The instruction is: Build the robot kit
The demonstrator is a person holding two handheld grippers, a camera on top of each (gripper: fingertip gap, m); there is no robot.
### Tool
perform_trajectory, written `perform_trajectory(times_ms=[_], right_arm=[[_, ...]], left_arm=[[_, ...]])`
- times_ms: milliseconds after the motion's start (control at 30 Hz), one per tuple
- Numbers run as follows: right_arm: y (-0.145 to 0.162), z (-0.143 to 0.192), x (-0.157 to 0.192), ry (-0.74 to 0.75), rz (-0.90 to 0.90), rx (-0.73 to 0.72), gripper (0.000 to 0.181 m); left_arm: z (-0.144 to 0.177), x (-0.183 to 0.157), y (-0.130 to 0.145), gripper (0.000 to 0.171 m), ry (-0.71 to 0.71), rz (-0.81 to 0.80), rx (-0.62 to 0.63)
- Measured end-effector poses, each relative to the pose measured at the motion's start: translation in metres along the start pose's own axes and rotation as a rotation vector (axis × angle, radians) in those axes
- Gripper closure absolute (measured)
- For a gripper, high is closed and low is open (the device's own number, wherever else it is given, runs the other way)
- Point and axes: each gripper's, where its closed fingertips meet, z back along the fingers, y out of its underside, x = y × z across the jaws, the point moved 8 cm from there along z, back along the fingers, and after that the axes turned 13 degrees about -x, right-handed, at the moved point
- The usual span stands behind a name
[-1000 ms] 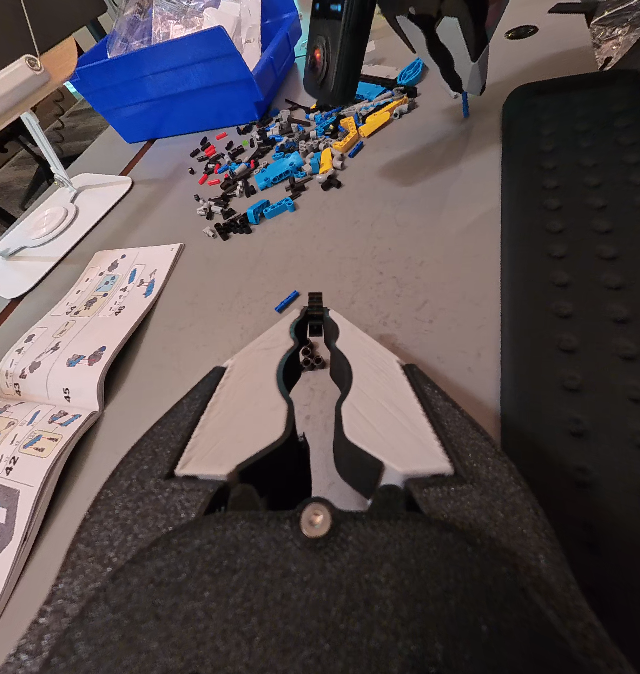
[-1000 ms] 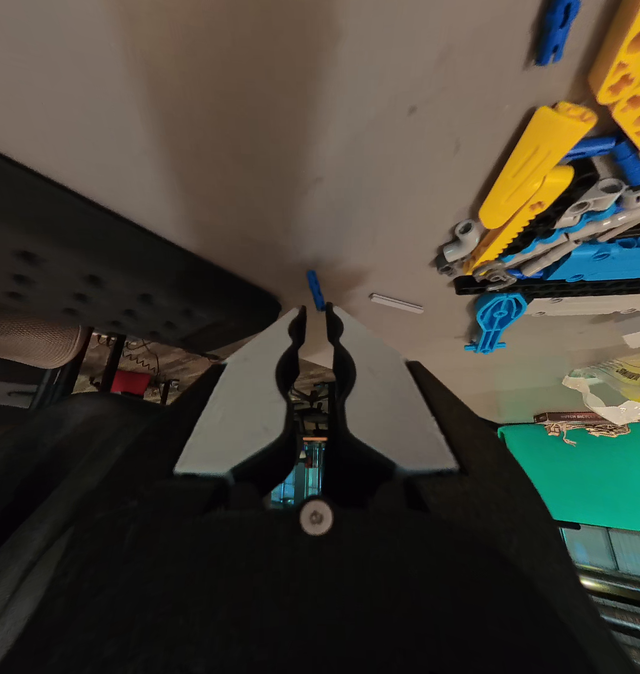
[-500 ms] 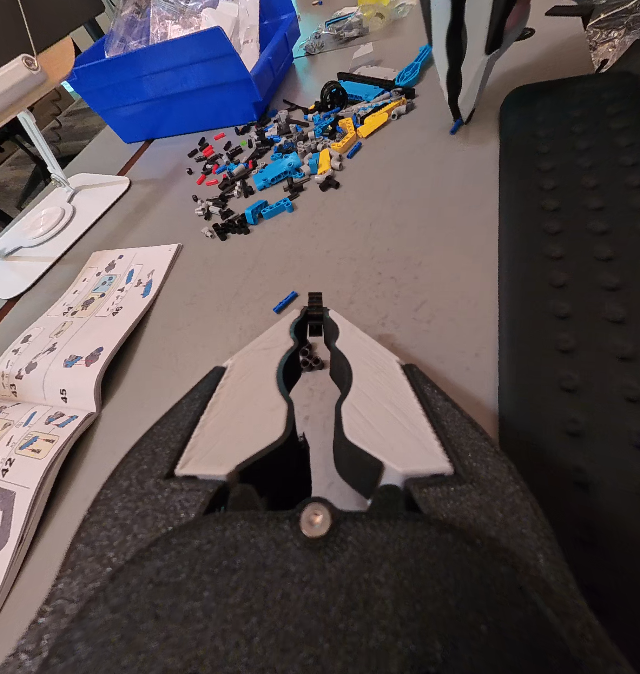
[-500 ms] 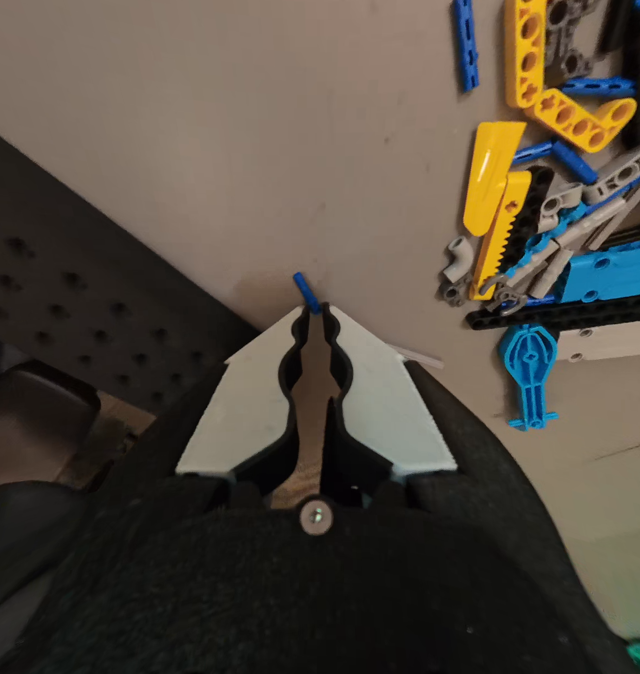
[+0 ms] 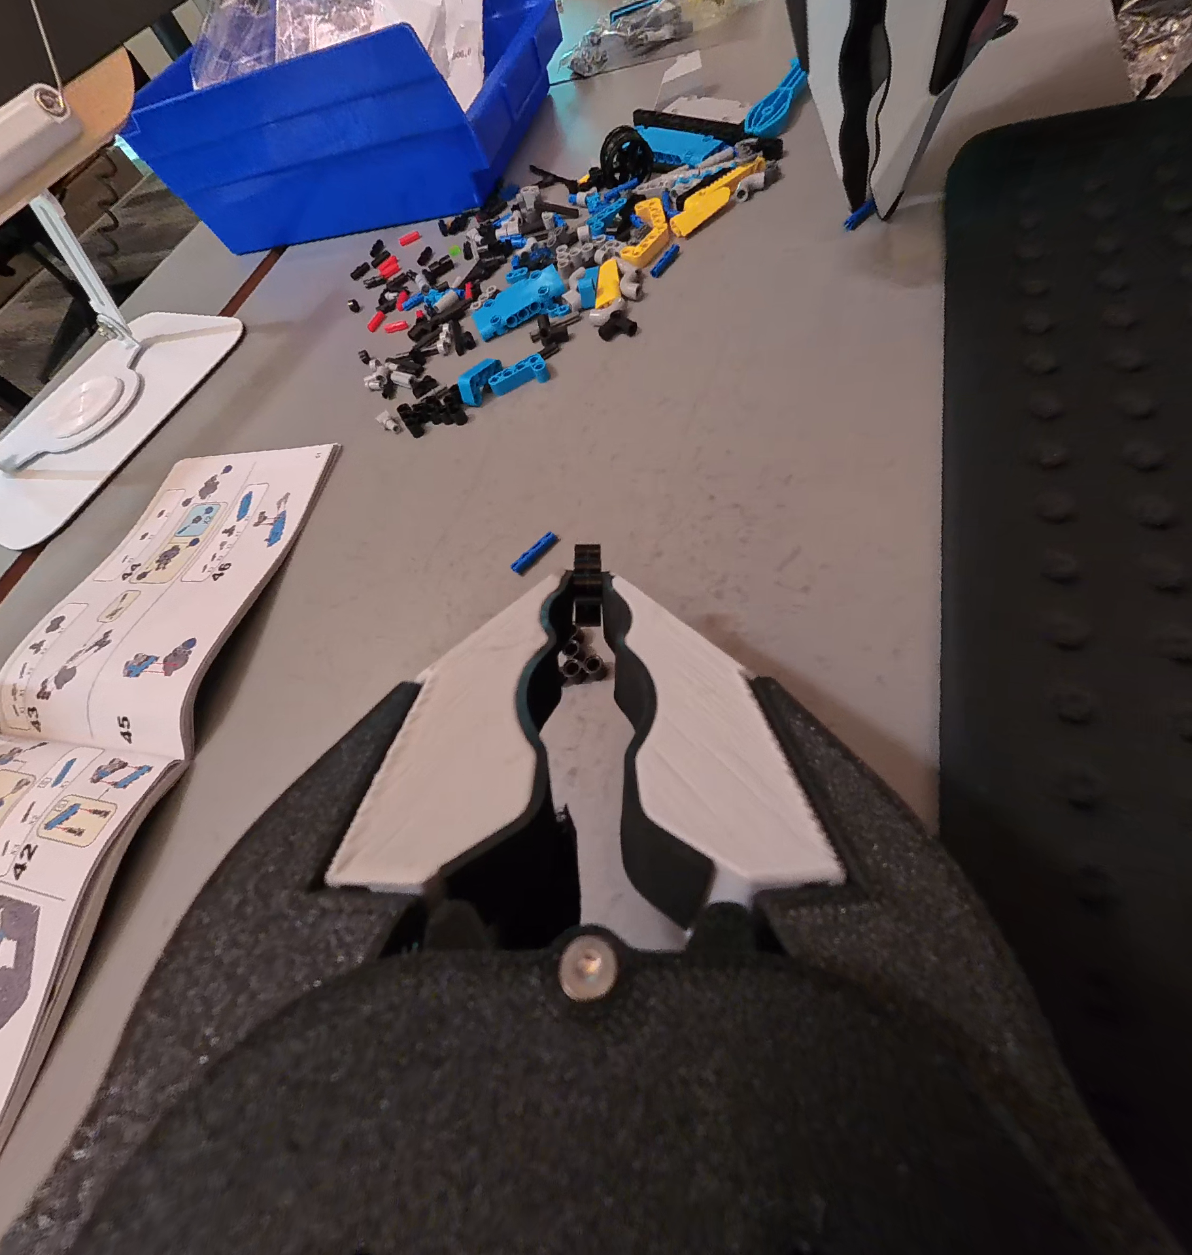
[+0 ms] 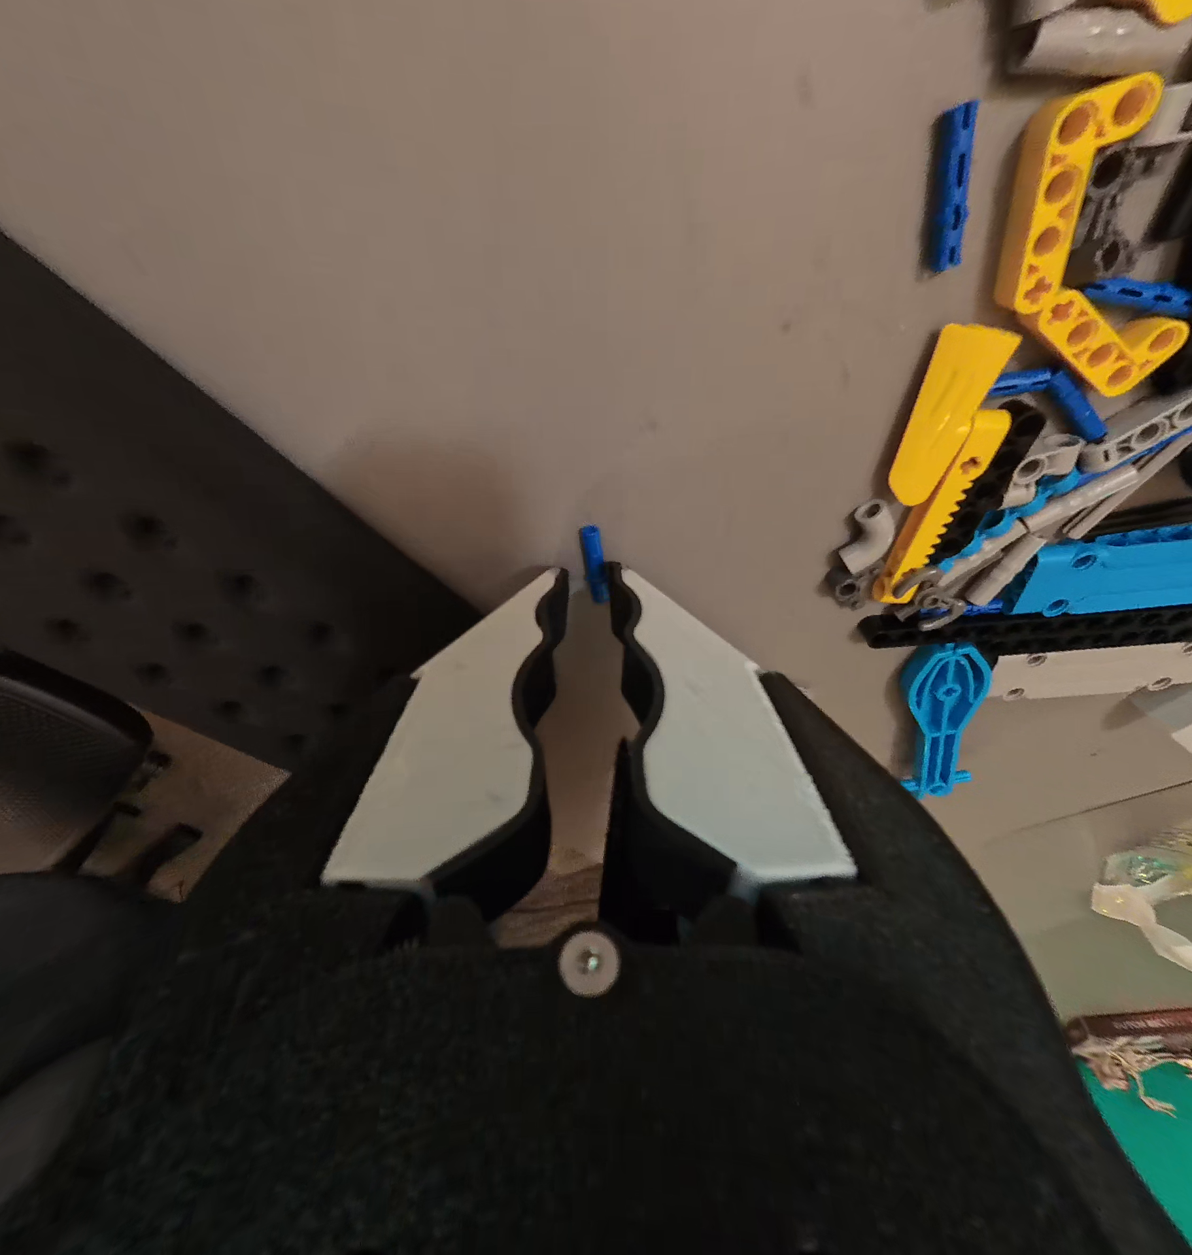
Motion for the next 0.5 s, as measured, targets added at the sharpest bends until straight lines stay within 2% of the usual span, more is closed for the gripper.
perform_trajectory(times_ms=[133, 500], right_arm=[[-0.004, -0.001, 0.0002, -0.006, 0.036, 0.057, 0.169], [0.0016, -0.0003, -0.0029, 0.001, 0.033, 0.105, 0.165]], left_arm=[[0.0, -0.0005, -0.0004, 0.164, -0.001, -0.006, -0.001], [0.0025, 0.0048, -0.0018, 0.164, -0.022, 0.028, -0.016]])
